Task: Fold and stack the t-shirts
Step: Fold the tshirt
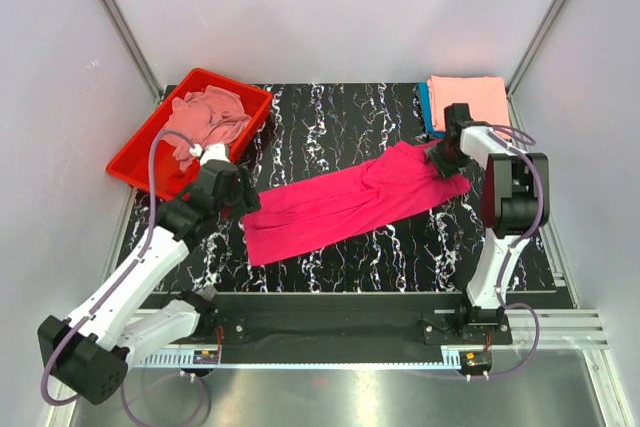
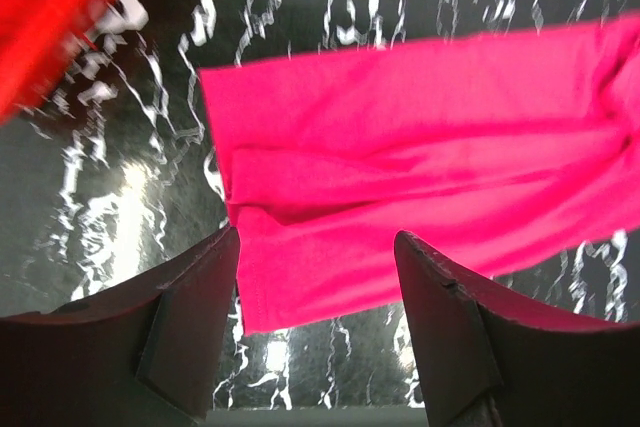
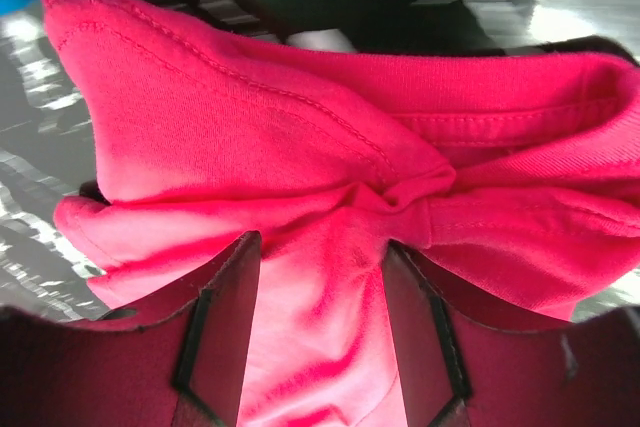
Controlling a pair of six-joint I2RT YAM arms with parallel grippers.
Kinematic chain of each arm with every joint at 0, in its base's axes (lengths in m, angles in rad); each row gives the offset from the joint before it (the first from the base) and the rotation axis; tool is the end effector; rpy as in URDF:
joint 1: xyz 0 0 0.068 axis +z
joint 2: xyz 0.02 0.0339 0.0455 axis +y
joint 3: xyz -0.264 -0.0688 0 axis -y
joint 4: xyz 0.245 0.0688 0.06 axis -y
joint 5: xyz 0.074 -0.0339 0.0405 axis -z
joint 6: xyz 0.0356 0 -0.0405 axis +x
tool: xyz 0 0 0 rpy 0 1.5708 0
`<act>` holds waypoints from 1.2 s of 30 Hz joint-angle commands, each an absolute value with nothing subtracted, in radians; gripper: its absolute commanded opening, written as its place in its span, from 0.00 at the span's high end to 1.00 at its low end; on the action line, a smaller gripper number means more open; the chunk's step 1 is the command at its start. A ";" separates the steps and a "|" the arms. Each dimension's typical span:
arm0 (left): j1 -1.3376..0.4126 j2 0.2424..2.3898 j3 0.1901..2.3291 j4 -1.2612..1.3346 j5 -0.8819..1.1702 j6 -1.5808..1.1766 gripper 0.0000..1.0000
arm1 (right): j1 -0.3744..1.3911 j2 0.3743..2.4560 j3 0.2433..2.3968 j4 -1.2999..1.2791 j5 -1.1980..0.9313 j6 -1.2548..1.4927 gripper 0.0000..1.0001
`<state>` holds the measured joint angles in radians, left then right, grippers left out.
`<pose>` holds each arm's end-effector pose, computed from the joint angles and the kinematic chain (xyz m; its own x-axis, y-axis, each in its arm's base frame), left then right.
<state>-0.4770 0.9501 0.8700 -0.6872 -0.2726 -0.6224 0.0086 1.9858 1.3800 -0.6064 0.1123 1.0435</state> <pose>0.1762 -0.0803 0.2933 -0.6585 -0.2917 -0.6938 -0.1402 0.9532 -0.2678 0.4004 -0.0005 0.1625 -0.4446 0.8549 -0.2673 0.8247 0.5071 0.2505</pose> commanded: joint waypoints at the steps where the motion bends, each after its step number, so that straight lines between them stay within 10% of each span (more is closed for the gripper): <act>1: -0.491 0.960 0.801 -0.611 -0.190 -0.592 0.31 | 0.064 2.074 1.442 -0.591 0.110 1.009 0.42; 36: -0.548 1.006 0.661 -0.578 -0.115 -0.657 0.31 | 0.189 2.684 2.422 -0.626 -0.020 0.789 0.44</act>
<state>-0.5404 0.9627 0.6277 -0.6250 -0.1349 -0.6785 0.1879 2.6186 2.3447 -0.5804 -0.0391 0.8433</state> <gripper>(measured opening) 0.689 0.564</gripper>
